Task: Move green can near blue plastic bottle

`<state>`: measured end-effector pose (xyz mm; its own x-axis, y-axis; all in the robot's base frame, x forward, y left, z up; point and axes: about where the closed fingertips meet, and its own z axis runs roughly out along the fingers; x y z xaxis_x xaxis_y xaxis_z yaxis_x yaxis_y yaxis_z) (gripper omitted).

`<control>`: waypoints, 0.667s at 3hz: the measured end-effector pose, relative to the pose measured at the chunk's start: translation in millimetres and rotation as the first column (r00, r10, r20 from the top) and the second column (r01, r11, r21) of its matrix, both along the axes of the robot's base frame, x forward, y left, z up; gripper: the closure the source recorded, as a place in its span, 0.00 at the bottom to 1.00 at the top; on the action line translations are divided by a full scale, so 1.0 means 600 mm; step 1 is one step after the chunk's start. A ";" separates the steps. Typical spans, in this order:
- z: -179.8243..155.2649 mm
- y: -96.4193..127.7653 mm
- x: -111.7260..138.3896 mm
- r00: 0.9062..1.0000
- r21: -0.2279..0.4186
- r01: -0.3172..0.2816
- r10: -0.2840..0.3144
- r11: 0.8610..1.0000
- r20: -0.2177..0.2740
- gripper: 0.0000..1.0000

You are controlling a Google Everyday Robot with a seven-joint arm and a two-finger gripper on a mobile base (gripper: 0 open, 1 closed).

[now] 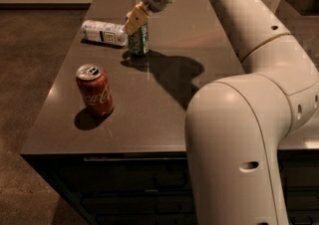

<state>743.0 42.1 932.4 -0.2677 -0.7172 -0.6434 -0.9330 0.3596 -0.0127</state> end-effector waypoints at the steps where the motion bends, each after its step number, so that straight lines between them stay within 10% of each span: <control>1: -0.009 0.008 0.004 1.000 0.002 -0.003 0.003 1.000 0.000 0.27; 2: -0.014 0.012 0.005 1.000 0.001 -0.005 0.005 1.000 -0.004 0.04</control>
Offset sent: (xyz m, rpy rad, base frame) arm 0.0020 0.0040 -0.0045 0.0013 0.0001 0.0022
